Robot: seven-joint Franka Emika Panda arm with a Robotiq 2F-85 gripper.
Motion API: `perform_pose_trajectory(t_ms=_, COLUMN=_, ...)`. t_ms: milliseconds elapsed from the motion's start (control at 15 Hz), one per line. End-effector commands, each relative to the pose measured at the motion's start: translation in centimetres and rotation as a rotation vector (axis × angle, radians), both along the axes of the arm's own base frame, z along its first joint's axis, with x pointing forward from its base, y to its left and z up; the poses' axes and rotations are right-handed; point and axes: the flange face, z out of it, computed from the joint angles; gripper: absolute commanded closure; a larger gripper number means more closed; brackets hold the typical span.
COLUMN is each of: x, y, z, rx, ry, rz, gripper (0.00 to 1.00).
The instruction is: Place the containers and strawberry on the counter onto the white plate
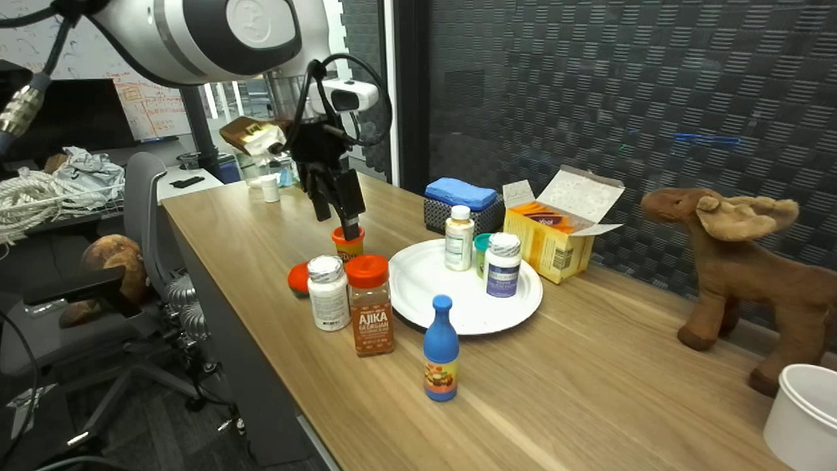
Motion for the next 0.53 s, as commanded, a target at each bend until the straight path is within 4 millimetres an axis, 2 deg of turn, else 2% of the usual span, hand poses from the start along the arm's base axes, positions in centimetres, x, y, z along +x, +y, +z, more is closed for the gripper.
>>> perform_pose_trajectory(t_ms=0, x=-1.04, y=-0.2, z=0.37, rx=0.013, ry=-0.034, rz=0.018, gripper=0.0)
perform_pose_trajectory(t_ms=467, x=-0.36, y=-0.41, z=-0.06, rx=0.045, ry=-0.03, rz=0.03, gripper=0.0)
